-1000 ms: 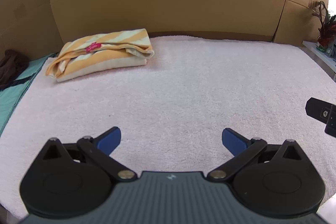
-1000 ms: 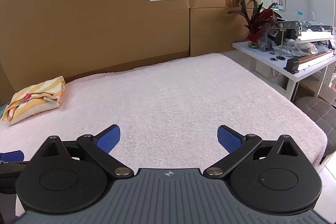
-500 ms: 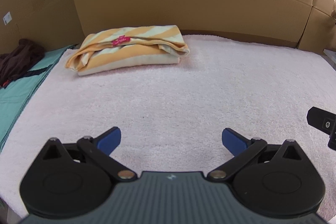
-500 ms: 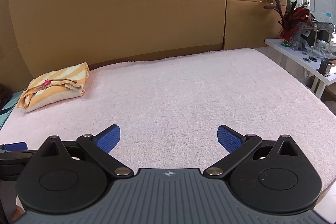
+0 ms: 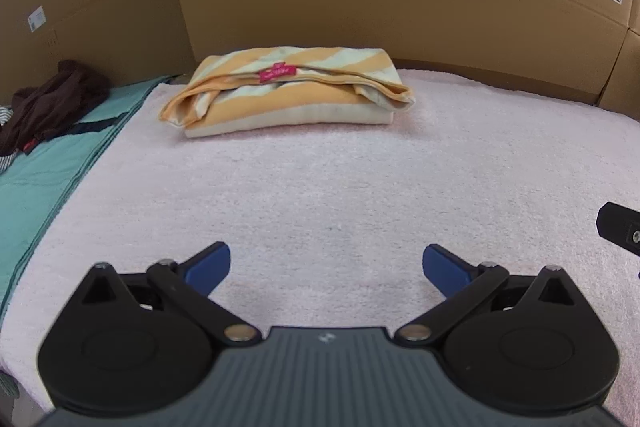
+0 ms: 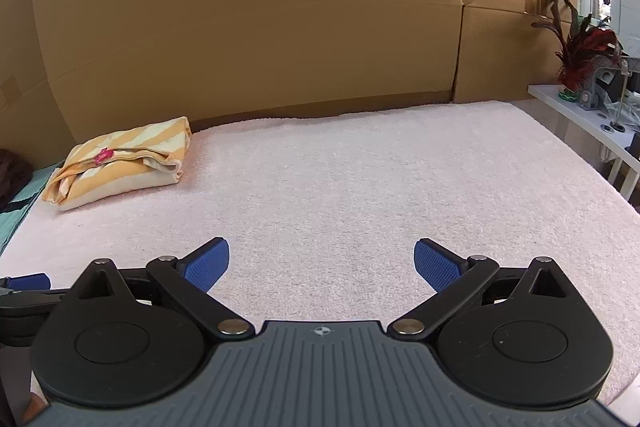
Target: Fold clothes
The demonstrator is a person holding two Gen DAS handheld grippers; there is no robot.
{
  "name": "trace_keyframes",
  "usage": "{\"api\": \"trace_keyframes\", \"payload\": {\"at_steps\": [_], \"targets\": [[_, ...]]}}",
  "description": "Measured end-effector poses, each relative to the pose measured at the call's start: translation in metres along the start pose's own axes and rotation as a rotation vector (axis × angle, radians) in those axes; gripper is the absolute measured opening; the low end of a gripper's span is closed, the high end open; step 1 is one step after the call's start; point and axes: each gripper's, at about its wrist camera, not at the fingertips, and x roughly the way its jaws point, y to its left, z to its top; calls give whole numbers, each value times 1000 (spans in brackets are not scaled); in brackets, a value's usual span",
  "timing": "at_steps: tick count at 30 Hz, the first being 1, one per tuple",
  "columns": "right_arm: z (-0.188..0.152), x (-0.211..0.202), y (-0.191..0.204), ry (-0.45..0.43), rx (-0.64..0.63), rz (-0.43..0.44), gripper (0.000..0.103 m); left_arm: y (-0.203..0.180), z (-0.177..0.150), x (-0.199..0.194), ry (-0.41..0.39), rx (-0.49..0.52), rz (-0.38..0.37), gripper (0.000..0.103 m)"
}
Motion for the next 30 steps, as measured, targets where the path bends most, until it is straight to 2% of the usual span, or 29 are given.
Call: {"api": "trace_keyframes", "payload": {"at_steps": [6,19,30], "targets": [[5,5,19,11,-29,38,101,23,2,2,8,-42,26,102],[12,14,56,20,-95,94,101,52,4,5,7,-66,85,102],[11,21,79,34,-127,117,101,68,3,11,21,-67,97,102]]}}
